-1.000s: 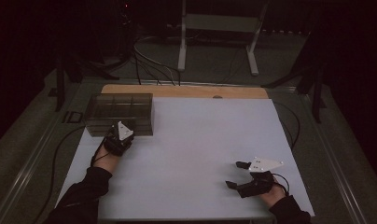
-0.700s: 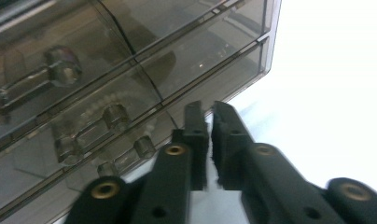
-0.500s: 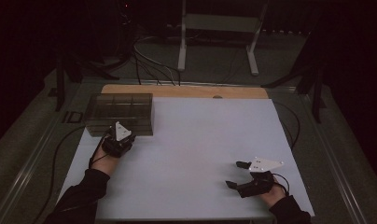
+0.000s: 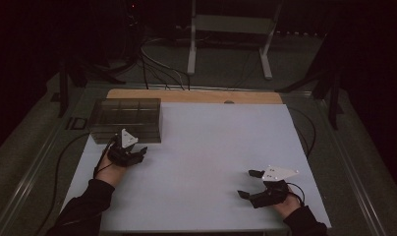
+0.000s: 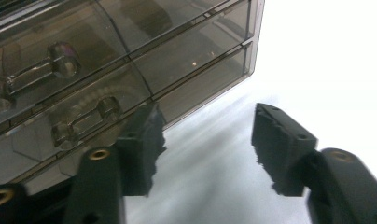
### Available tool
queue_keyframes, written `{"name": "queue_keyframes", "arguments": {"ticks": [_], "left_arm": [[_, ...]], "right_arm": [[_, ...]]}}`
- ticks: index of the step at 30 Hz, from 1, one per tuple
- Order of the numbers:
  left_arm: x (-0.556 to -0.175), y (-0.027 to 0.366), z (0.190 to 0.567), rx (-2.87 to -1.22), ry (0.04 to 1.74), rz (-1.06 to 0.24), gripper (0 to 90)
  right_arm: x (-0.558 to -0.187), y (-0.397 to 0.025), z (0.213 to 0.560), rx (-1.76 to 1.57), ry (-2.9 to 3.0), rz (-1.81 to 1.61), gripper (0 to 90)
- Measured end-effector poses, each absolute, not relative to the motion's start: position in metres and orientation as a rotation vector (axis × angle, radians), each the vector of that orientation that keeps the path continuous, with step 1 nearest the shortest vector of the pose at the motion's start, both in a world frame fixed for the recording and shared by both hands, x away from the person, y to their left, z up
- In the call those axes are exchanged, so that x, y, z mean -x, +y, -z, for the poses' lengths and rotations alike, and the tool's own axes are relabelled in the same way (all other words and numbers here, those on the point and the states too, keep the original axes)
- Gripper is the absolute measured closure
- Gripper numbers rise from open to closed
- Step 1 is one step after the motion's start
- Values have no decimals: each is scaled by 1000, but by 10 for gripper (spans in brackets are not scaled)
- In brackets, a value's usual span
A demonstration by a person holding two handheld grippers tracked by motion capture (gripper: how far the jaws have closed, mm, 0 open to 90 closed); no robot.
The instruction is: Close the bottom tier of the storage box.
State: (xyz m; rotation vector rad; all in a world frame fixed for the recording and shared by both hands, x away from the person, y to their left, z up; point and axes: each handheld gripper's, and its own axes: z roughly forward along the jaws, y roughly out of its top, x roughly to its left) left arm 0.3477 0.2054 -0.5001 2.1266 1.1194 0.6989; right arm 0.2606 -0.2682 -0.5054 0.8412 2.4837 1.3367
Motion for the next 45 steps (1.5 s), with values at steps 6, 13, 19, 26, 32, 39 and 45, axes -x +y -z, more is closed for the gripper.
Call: {"name": "queue_keyframes", "arguments": {"ticks": [6,13,19,26,32,39,45], "left_arm": [[-347,204,500,-2130,1160,-693,229],[-343,205,498,-2114,1177,-699,124],[-338,206,501,-2149,1143,-622,4],[-332,206,500,-2155,1107,-615,2],[-333,209,499,-2153,1113,-603,2],[-333,208,498,-2162,1107,-595,2],[-336,207,495,-2160,1113,-570,2]], "right_arm": [[-261,-268,505,-842,2484,-1336,136],[-261,-268,506,-843,2484,-1335,136],[-261,-268,505,-843,2484,-1335,136],[-261,-268,505,-842,2484,-1335,136],[-261,-268,505,-840,2483,-1334,136],[-261,-268,506,-837,2485,-1327,136],[-261,-271,506,-845,2476,-1336,136]]}}
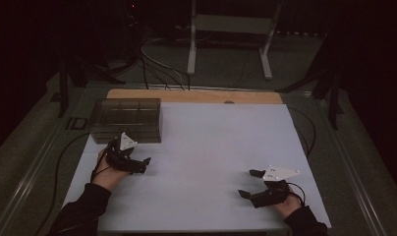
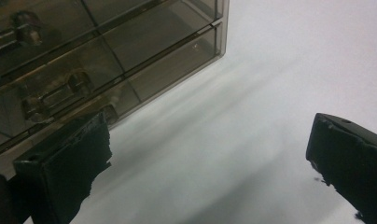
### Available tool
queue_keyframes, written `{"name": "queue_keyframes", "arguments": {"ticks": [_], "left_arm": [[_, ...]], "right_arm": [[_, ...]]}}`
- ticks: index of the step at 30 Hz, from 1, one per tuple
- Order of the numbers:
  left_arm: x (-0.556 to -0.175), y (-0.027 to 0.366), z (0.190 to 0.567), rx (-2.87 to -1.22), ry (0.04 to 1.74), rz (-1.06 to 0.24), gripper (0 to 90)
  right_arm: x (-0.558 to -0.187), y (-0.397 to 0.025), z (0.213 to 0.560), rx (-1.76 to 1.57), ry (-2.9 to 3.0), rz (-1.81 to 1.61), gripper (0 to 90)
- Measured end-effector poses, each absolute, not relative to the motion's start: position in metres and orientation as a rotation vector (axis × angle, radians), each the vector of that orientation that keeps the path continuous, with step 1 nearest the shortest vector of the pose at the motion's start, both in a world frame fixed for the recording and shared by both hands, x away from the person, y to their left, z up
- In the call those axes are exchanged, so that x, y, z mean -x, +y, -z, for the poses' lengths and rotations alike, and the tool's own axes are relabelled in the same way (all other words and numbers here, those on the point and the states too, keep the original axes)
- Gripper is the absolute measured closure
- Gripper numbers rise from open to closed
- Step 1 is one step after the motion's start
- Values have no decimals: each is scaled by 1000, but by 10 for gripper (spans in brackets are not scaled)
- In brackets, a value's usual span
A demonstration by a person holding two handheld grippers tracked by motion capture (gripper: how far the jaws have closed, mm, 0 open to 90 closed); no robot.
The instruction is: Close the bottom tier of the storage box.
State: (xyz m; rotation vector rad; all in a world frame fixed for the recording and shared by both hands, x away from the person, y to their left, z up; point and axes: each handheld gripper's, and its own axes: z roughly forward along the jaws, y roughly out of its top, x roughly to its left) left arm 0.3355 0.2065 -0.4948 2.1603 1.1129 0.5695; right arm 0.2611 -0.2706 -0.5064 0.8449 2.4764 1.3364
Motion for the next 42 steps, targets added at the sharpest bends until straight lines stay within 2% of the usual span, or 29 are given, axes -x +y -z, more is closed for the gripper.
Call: {"name": "queue_keyframes", "arguments": {"ticks": [7,42], "left_arm": [[-335,203,491,-2162,1087,-555,2],[-301,161,475,-2196,793,-303,2]], "right_arm": [[-261,-272,506,-849,2469,-1333,136],[-259,-271,504,-847,2468,-1324,136]]}}
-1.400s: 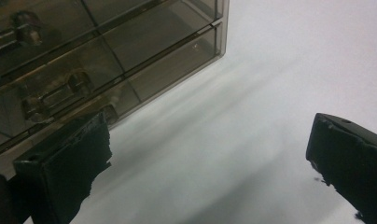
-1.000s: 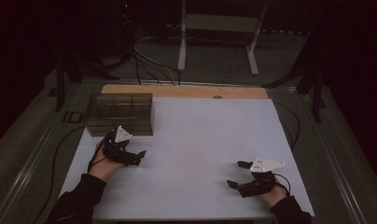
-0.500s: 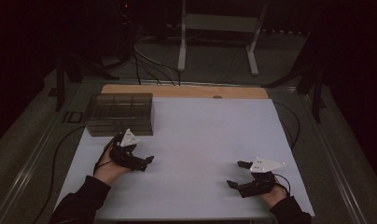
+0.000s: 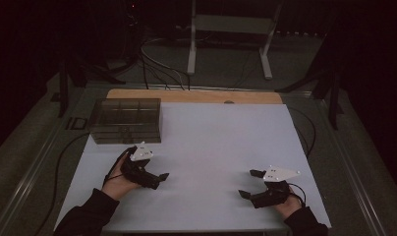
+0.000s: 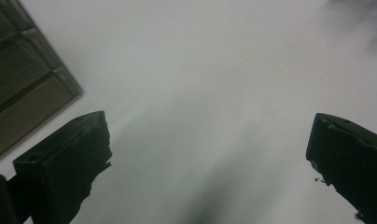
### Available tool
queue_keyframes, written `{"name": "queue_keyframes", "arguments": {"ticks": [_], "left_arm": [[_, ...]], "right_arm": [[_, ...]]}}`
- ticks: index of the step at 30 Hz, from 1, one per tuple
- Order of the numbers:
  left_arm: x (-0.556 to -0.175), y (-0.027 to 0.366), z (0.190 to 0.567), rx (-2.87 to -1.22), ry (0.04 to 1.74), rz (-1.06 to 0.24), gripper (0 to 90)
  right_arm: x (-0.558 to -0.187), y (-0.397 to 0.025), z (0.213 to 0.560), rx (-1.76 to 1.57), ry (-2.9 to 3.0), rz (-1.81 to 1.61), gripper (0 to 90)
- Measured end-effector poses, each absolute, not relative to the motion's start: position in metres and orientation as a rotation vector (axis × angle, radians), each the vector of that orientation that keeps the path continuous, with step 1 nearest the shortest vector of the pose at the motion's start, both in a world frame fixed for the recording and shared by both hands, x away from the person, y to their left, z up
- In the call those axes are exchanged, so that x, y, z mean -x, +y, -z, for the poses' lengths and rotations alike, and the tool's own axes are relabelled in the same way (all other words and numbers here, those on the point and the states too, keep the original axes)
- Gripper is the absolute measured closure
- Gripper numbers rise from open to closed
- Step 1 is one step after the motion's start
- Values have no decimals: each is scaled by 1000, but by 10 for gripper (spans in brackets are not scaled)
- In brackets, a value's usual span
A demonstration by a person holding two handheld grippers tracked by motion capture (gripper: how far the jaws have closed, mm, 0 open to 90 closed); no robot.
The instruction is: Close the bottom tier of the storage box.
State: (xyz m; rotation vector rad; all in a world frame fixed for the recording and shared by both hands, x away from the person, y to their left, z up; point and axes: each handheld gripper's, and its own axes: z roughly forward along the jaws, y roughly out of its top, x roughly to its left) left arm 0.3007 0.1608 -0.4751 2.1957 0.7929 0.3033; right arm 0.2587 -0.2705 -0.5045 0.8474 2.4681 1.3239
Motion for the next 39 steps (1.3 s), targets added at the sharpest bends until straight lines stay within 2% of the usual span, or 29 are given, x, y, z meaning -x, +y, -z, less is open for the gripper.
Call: {"name": "queue_keyframes", "arguments": {"ticks": [21,39], "left_arm": [[-281,153,484,-2271,609,-175,1],[-264,165,494,-2341,545,-102,1]], "right_arm": [[-259,-270,505,-845,2470,-1323,137],[-258,-270,504,-838,2470,-1324,137]]}}
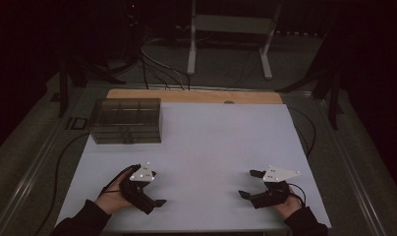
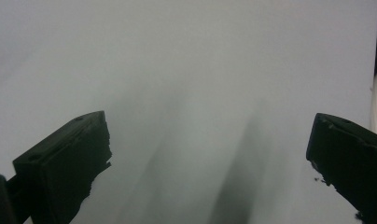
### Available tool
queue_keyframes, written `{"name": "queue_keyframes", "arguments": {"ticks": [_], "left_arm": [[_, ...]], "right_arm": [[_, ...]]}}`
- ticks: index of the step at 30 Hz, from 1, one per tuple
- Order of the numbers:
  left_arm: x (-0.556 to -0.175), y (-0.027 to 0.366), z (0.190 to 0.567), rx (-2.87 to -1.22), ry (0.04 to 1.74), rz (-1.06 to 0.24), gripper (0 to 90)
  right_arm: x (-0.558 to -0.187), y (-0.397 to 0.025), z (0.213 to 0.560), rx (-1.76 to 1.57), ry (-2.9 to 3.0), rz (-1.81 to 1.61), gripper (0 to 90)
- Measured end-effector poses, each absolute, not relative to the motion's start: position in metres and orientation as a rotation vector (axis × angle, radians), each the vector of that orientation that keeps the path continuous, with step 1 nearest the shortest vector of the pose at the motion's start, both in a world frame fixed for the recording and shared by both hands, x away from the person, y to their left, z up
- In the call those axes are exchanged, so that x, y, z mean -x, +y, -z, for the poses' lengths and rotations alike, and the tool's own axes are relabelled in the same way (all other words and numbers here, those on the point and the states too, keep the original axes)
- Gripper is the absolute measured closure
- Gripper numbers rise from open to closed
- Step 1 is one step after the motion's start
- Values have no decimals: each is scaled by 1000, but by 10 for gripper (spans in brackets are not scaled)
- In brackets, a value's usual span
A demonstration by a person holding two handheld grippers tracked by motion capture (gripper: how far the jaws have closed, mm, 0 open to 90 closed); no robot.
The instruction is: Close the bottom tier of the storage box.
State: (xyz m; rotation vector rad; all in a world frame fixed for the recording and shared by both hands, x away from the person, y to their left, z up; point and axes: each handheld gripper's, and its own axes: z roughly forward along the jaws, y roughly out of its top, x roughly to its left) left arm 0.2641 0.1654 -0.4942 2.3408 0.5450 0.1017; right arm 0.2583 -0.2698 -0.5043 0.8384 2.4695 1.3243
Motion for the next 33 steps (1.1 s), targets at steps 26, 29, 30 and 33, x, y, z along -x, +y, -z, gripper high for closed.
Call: {"name": "queue_keyframes", "arguments": {"ticks": [26,29,30,33], "left_arm": [[-248,208,499,-2359,563,-86,1],[-247,214,499,-2362,563,-79,1],[-246,216,499,-2361,568,-81,2],[-245,221,499,-2353,579,-78,1]], "right_arm": [[-258,-270,505,-842,2474,-1321,137],[-259,-270,505,-841,2475,-1321,137],[-259,-270,505,-841,2475,-1320,137],[-258,-270,505,-838,2475,-1317,137]]}}
